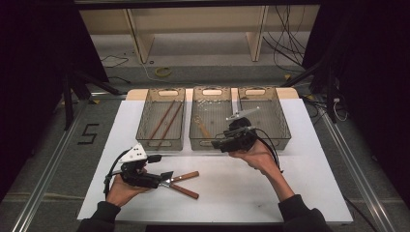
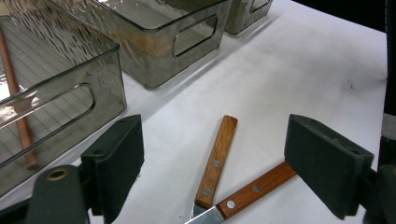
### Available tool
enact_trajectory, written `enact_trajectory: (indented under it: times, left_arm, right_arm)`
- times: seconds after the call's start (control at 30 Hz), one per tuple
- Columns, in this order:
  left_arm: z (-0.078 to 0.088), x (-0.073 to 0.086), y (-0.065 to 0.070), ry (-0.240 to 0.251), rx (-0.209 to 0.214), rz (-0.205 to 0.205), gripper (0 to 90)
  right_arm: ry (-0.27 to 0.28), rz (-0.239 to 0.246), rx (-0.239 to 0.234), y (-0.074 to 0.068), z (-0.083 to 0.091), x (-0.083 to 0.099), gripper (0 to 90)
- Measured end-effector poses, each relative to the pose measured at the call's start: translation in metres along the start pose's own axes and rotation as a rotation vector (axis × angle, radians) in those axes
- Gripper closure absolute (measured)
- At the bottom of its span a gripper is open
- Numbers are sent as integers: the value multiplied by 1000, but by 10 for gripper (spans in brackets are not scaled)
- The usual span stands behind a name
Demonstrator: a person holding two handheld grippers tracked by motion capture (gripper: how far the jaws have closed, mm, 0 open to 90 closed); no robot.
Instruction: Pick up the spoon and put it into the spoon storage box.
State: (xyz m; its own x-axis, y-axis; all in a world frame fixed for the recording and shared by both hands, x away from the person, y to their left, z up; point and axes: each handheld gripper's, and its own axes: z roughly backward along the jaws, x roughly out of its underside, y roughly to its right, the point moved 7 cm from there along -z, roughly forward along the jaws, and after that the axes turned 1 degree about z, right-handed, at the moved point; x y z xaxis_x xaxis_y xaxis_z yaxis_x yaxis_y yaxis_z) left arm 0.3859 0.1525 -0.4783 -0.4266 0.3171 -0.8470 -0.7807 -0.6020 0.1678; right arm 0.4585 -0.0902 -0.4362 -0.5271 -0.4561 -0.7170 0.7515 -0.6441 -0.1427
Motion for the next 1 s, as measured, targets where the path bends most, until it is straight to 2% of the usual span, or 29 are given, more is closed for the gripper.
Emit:
enact_trajectory:
  times: [0.23, 0.47, 0.77, 1.0]
  left_arm:
    - [1, 0, 0, -5, 8, -1, 194]
    - [0, 2, 3, -32, 17, -21, 193]
    - [-6, 5, 14, -123, 56, -92, 197]
    - [-12, 7, 21, -185, 83, -145, 204]
  right_arm:
    - [-14, 28, -22, -14, 0, 13, 332]
    - [-22, 44, -38, -24, 0, 19, 326]
    - [-30, 45, -39, -27, 4, 30, 318]
    - [-13, 40, -33, -26, 12, 39, 316]
